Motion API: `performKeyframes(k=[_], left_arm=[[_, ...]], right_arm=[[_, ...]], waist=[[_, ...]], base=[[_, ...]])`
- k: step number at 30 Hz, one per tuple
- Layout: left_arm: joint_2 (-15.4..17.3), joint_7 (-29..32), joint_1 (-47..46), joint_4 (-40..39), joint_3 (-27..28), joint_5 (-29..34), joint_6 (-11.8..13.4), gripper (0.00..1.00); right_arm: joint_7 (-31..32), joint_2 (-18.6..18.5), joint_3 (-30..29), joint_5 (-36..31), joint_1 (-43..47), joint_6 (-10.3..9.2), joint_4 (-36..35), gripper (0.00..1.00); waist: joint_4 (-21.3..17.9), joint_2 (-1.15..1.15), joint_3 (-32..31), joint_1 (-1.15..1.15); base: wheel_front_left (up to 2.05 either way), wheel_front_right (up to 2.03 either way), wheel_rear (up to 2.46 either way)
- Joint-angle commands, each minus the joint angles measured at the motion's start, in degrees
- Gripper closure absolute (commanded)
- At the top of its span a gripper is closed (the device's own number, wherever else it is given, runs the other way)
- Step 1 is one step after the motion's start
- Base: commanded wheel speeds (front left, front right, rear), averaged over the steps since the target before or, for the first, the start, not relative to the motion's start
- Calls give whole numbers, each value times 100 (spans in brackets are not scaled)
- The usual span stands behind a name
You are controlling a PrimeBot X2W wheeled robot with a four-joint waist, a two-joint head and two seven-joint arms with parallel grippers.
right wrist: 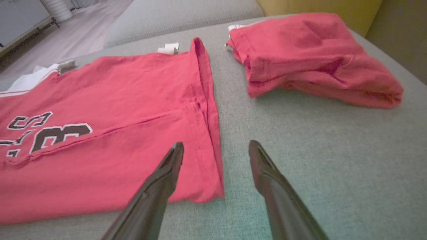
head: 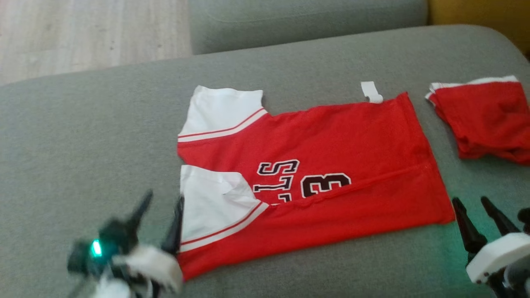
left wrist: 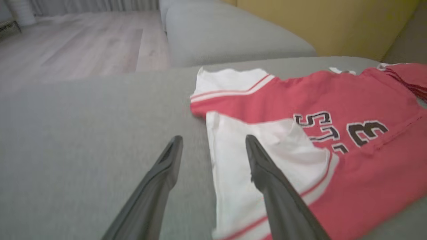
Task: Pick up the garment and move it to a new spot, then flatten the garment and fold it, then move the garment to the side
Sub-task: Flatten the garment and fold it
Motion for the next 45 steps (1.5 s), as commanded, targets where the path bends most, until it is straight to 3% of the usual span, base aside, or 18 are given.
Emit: performKeyframes(k=[1, 8, 13, 17, 27, 31, 39, 40, 41, 42, 45], left_arm=[[239, 101, -631, -257, 301, 78, -101, 0], [606, 852, -2563, 8, 454, 57, -889, 0], [630, 1628, -3961, 722, 341, -38, -1538, 0], [592, 2129, -4749, 1391, 296, -216, -1916, 0], [794, 3324, -5463, 2577, 198, -379, -1978, 0], [1002, 3410, -5522, 2856, 117, -193, -1897, 0], [1043, 3493, -5502, 3087, 113, -263, -1841, 0], [1043, 3507, -5500, 3094, 107, -277, -1853, 15], [1039, 3510, -5501, 3096, 110, -299, -1865, 67], [1031, 3506, -5503, 3098, 117, -324, -1876, 100], [1031, 3292, -5523, 3068, 144, -326, -1904, 100]], right_arm=[[-8, -112, -11, -86, -25, -4, -313, 0], [-91, -33, 17, -428, -449, -4, -861, 0], [-346, 49, 154, -466, -822, -4, -991, 0], [-500, 143, 358, -360, -1081, -4, -910, 0], [-827, 154, 748, -114, -1517, -4, -623, 0], [-920, 144, 872, -26, -1646, -4, -500, 0], [-1049, 62, 947, 113, -1736, -4, -304, 0], [-1055, 56, 948, 118, -1749, -4, -290, 0], [-1059, 52, 950, 122, -1765, -4, -280, 0], [-1061, 49, 953, 126, -1786, -4, -274, 0], [-1057, 31, 983, 137, -1869, -4, -288, 0]], waist=[[-159, 0, 175, 0], [-545, 0, 898, 0], [-757, 0, 1489, 0], [-936, 0, 1824, 0], [-1277, 0, 2173, 0], [-1407, 0, 2218, 0], [-1494, 0, 2226, 0], [-1493, 0, 2229, 0], [-1490, 0, 2233, 0], [-1484, 0, 2238, 0], [-1457, 0, 2238, 0]], base=[[0, 0, 0], [0, 0, 0], [0, 0, 0], [0, 0, 0], [0, 0, 0], [0, 0, 0], [0, 0, 0], [0, 0, 0], [0, 0, 0], [0, 0, 0], [0, 0, 0]])
